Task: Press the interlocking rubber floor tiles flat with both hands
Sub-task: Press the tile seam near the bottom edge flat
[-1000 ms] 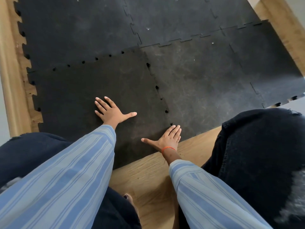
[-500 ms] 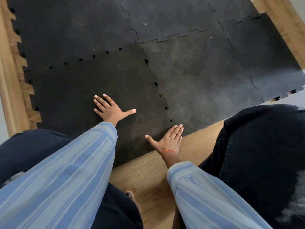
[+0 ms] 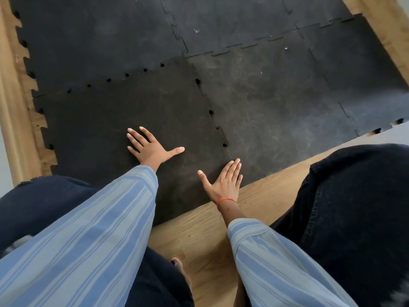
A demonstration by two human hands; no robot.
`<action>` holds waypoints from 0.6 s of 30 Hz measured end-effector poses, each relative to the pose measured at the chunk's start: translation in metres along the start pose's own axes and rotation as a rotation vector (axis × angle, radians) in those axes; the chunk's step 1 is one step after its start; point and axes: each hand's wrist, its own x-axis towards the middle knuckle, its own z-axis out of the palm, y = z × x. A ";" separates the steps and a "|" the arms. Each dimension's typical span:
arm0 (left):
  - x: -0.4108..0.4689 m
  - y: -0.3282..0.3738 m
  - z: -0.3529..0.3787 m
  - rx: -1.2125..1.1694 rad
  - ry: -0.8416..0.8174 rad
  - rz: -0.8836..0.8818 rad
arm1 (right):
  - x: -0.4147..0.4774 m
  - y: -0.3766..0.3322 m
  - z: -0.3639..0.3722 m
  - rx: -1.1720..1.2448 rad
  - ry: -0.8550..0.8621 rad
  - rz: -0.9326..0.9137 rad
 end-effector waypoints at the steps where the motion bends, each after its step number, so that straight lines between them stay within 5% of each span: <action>1: 0.000 0.000 0.001 0.004 0.003 -0.002 | 0.001 0.000 0.002 -0.013 -0.007 0.007; 11: 0.004 -0.004 0.007 0.029 0.036 0.011 | -0.005 0.002 0.011 0.035 0.107 -0.027; 18: 0.005 -0.009 0.017 0.031 0.119 0.055 | 0.001 0.001 0.009 0.008 0.015 -0.022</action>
